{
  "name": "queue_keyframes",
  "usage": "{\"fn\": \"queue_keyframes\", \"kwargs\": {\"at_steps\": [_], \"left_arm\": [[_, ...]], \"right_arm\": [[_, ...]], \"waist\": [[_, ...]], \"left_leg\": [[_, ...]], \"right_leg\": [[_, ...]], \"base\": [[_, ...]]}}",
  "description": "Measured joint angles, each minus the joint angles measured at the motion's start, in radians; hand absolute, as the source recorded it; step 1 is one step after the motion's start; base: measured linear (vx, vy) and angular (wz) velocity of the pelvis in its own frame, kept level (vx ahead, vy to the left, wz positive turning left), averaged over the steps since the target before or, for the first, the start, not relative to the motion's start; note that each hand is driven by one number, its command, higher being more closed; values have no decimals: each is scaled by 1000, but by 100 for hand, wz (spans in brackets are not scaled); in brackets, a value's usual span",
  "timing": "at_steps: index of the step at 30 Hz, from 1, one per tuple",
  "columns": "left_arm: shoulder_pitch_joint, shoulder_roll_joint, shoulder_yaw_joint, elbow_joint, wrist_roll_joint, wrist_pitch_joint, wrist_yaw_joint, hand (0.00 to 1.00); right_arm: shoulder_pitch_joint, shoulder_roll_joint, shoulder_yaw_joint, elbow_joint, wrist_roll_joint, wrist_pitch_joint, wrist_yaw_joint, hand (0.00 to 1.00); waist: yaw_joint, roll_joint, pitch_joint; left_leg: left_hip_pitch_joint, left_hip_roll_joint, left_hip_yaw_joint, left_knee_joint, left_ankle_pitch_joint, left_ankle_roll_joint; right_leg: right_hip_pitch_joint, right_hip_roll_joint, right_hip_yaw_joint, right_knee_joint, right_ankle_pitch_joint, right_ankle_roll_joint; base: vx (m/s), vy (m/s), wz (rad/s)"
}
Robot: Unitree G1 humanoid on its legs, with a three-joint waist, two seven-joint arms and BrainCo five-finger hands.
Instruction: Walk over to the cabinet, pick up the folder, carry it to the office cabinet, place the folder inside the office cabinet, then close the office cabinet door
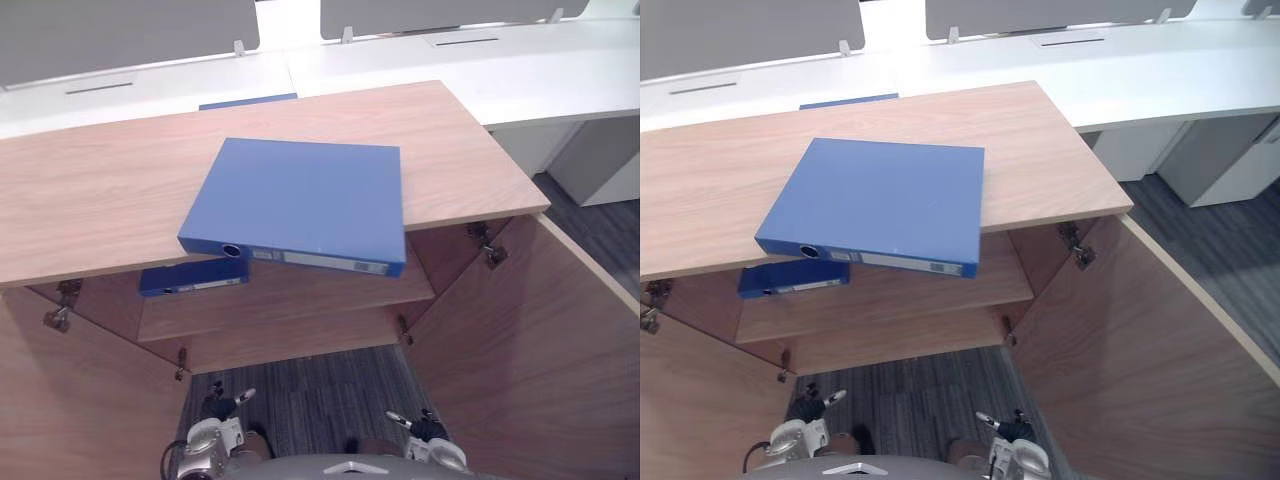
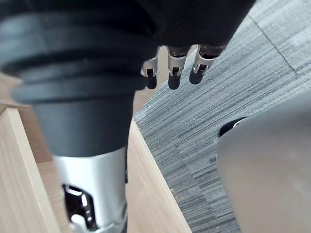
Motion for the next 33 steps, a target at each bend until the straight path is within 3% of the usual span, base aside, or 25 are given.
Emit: {"fn": "queue_keyframes", "kwargs": {"at_steps": [2, 5, 7, 10, 14, 15, 20, 33], "left_arm": [[3, 15, -9, 7, 16, 1, 0, 0], [6, 34, -53, 23, 17, 1, 0, 0], [8, 37, -84, 26, 18, 1, 0, 0], [12, 45, -133, 25, 18, 0, 3, 0], [41, 46, -185, -32, 17, -2, 8, 0], [82, 48, -215, -162, 15, -5, 18, 0], [175, 77, -244, -487, -16, -46, 22, 0], [308, 105, -308, -1080, -144, -138, 1, 0]], "right_arm": [[10, 17, -5, 3, -1, 0, 2, 0], [11, 19, -8, 10, -1, -1, 2, 0], [7, 12, -16, 23, -1, -1, 1, 0], [-11, -11, -15, 46, -1, -3, 0, 0], [-11, -37, -9, 59, -1, -3, -1, 0], [-10, -41, 7, 58, -1, -4, -6, 0], [-1, -41, 49, 38, 0, -11, -15, 0], [35, -40, 124, -13, -21, -23, -14, 0]], "waist": [[2, -17, -8], [1, -18, -12], [0, -12, -17], [-9, 13, -11], [-11, 27, -21], [-9, 24, -19], [3, 13, -16], [37, 16, -18]], "left_leg": [[34, -31, 12, -31, 0, 0], [69, -53, 10, -69, 10, 15], [75, -59, 3, -103, 24, 33], [101, -66, -19, -176, 67, 33], [115, -69, -42, -224, 95, 34], [118, -72, -51, -239, 107, 37], [120, -82, -68, -253, 114, 44], [145, -93, -98, -251, 116, 51]], "right_leg": [[34, -26, 4, -46, 12, 19], [62, -37, 4, -70, 13, 21], [61, -32, 2, -79, 16, 24], [60, -25, -8, -83, 20, 23], [60, -17, -21, -85, 23, 19], [60, -17, -28, -87, 24, 19], [60, -22, -31, -89, 27, 22], [111, -37, -59, -95, 29, 26]], "base": [[105, 168, -5], [25, 59, -1], [-27, 4, 8], [-51, -29, 12], [-38, -32, 10], [-52, -20, 15], [-26, 4, 4], [-16, -6, 7]]}}
